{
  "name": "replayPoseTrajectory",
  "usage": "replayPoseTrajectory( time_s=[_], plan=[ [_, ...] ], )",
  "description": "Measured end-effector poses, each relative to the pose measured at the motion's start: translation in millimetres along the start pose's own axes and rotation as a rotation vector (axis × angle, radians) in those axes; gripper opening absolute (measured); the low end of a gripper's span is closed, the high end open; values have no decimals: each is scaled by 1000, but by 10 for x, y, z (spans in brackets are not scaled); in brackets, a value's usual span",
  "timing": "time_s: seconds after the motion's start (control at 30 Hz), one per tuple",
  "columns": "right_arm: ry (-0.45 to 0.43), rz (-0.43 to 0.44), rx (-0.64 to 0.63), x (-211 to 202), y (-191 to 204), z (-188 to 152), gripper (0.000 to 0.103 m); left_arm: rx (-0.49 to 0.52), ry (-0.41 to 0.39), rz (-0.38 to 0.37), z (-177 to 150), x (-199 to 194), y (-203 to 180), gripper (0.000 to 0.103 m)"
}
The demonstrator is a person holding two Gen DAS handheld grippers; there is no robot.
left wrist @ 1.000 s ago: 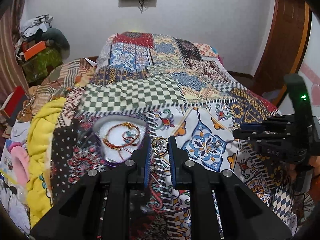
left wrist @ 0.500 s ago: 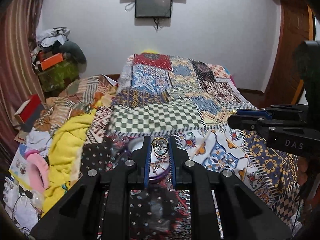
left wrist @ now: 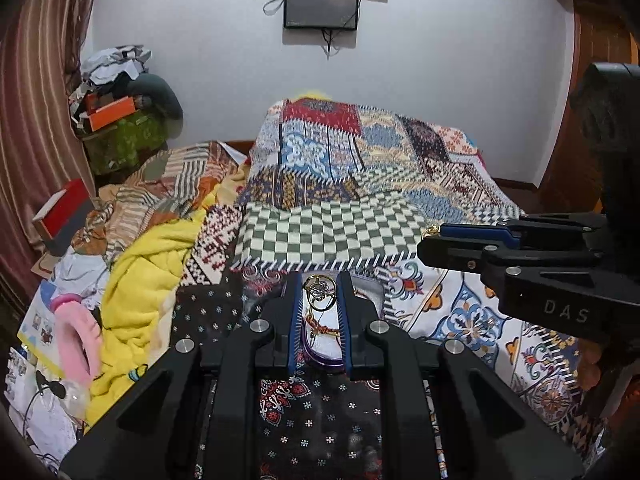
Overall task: Organize jewelry
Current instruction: 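Release the silver earring into the heart tin with the left tool while the right drops the gold ring there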
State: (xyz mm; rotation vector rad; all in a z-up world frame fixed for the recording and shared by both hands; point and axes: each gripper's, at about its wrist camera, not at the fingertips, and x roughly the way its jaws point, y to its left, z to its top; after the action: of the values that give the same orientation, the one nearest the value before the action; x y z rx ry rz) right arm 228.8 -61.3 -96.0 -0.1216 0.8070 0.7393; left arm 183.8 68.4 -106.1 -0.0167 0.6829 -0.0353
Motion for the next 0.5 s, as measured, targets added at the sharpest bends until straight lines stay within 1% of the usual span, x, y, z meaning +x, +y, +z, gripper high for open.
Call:
replayPoseTrajectory(
  time_s=[0.27,0.4,0.5],
  plan=[
    [57,14,3,295,-44,-67,18,-28,77,-42,-113,354,59,15],
    [77,21,6,419,-56,-90,18,-28,106,-69,-148,483,73,15],
    [83,27,12,476,-77,-87,18,-14,119,-71,-183,550,52,15]
  ],
)
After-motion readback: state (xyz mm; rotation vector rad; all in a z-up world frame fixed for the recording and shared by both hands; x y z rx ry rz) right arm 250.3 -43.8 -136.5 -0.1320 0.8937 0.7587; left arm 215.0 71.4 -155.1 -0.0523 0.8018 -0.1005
